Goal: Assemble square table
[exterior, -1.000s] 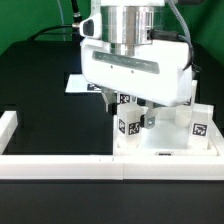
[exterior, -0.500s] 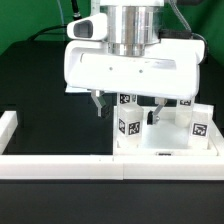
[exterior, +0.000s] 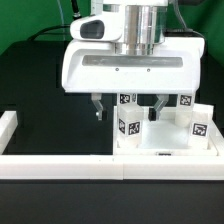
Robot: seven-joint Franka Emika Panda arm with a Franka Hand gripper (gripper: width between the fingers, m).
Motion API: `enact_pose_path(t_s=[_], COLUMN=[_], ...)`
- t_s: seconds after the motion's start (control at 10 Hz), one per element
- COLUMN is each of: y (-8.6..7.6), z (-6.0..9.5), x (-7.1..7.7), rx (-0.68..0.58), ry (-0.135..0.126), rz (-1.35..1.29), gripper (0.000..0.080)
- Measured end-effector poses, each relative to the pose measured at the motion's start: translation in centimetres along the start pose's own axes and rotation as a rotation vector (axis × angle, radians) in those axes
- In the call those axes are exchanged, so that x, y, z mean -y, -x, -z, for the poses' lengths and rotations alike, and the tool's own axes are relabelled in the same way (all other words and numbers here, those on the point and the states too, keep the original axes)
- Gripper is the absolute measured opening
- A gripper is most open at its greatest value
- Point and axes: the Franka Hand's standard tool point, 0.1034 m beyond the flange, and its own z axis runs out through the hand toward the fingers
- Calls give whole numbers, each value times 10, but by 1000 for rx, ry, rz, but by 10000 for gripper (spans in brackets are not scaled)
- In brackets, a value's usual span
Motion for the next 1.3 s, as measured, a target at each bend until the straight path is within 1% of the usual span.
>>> enact_pose_path(t_s=[0.1,0.6,0.7,0.8,0.9,1.0,1.2,1.3], y=[1,2,2,2,3,3,3,3], z=[-1,-1,-1,-1,-2,-2,-2,-2], x=[-1,-2,-2,-2,-2,-2,-2,-2], rx=[7,8,9,9,9,10,11,10], ry=[2,1,1,1,1,1,-1,-1], rz=[89,332,328,328,318,293,268,161], gripper=[649,649,525,371,371,291,291,291])
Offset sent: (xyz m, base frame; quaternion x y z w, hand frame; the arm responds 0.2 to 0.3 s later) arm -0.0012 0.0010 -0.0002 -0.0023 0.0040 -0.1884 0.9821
